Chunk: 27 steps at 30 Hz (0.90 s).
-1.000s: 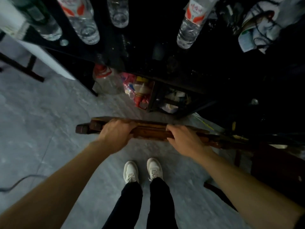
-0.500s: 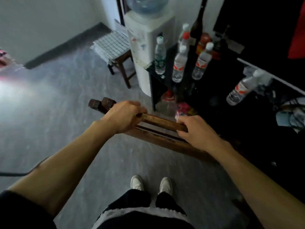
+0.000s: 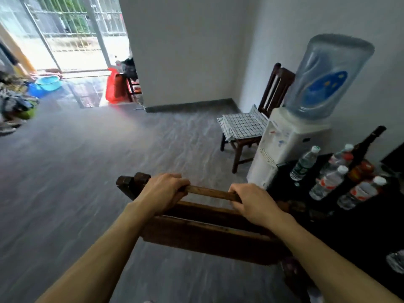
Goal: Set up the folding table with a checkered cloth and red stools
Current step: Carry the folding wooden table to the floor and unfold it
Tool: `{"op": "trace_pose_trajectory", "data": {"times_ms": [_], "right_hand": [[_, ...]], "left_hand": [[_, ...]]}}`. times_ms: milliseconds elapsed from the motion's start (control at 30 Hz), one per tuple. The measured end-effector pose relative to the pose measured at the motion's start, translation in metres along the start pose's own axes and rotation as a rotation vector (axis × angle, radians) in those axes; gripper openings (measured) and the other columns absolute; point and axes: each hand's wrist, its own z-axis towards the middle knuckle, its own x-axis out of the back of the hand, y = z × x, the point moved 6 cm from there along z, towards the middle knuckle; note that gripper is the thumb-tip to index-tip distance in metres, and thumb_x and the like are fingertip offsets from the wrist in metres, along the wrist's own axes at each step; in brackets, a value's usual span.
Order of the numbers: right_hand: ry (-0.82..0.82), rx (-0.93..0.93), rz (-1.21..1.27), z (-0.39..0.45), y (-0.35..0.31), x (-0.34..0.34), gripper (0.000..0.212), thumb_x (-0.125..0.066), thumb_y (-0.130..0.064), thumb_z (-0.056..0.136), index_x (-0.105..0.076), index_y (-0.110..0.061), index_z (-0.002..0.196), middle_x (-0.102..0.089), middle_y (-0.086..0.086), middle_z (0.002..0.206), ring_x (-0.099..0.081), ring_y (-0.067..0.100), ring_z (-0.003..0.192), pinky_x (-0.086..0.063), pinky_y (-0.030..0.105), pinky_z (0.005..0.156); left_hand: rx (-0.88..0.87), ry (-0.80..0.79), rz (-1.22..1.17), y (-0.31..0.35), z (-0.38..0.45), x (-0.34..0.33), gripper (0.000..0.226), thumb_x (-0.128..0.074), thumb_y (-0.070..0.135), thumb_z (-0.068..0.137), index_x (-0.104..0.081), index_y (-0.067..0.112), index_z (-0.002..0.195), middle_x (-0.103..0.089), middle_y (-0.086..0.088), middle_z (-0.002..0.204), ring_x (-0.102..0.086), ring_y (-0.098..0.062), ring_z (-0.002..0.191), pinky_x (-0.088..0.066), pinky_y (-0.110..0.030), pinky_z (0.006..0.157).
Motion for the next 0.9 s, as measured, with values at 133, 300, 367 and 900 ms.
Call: {"op": "trace_pose_trajectory", "data": {"times_ms": [133, 300, 367, 900], "right_hand": [[-0.046, 0.079, -0.053, 0.060, -0.078, -0.016, 0.009, -0.059, -0.025, 0.087, -0.052, -0.027, 0.082, -0.060, -0.007, 0.080, -0.056, 0.013, 0.073, -0.047, 0.035, 0.065], [-0.004, 0.137, -0.079, 0.125, -0.150, -0.040, 0.007, -0.061, -0.029, 0.086, -0.054, -0.030, 0.083, -0.061, -0.010, 0.080, -0.058, 0.010, 0.073, -0.051, 0.035, 0.065], [0.010, 0.149, -0.067, 0.151, -0.173, -0.047, 0.008, -0.062, -0.030, 0.086, -0.055, -0.032, 0.084, -0.061, -0.012, 0.080, -0.058, 0.008, 0.074, -0.050, 0.033, 0.065], [-0.077, 0.378, 0.068, 0.452, -0.243, -0.092, 0.004, -0.062, -0.030, 0.086, -0.059, -0.029, 0.087, -0.062, -0.009, 0.083, -0.059, 0.013, 0.077, -0.051, 0.037, 0.070]], "left_hand": [[0.077, 0.065, -0.011, -0.088, -0.043, 0.009, 0.012, -0.052, 0.038, 0.094, -0.058, 0.035, 0.104, -0.055, 0.012, 0.090, -0.056, -0.014, 0.082, -0.044, -0.032, 0.063], [0.157, 0.116, -0.004, -0.178, -0.079, 0.022, 0.010, -0.055, 0.034, 0.092, -0.059, 0.032, 0.100, -0.058, 0.010, 0.089, -0.057, -0.016, 0.079, -0.046, -0.033, 0.063], [0.190, 0.120, 0.020, -0.210, -0.087, 0.031, 0.007, -0.056, 0.034, 0.091, -0.056, 0.031, 0.098, -0.057, 0.010, 0.088, -0.058, -0.017, 0.079, -0.047, -0.033, 0.064], [0.428, -0.004, 0.041, -0.453, -0.006, 0.051, 0.011, -0.057, 0.031, 0.094, -0.057, 0.029, 0.104, -0.058, 0.009, 0.096, -0.057, -0.015, 0.081, -0.043, -0.029, 0.062]]}}
